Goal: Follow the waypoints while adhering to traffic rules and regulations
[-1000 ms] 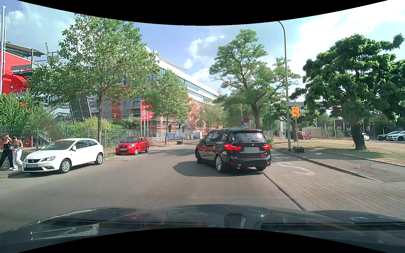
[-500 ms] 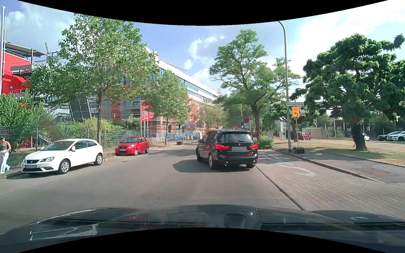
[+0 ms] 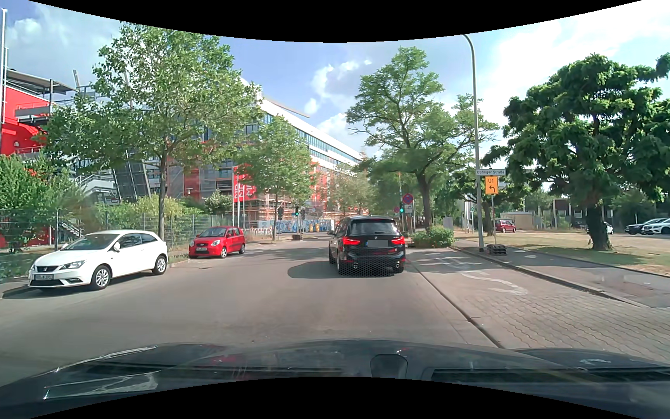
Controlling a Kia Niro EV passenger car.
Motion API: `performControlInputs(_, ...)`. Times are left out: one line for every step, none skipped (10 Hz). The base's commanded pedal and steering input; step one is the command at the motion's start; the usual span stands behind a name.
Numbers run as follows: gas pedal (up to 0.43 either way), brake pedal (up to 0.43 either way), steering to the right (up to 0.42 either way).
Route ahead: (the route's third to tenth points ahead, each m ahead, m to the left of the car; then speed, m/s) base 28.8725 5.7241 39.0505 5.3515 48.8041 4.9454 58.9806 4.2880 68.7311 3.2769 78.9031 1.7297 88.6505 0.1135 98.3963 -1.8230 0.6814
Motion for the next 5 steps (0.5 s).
performControlInputs(0.220, 0.000, -0.009)
performControlInputs(0.260, 0.000, -0.009)
performControlInputs(0.299, 0.000, -0.009)
performControlInputs(0.331, 0.000, -0.009)
performControlInputs(0.350, 0.000, -0.009)
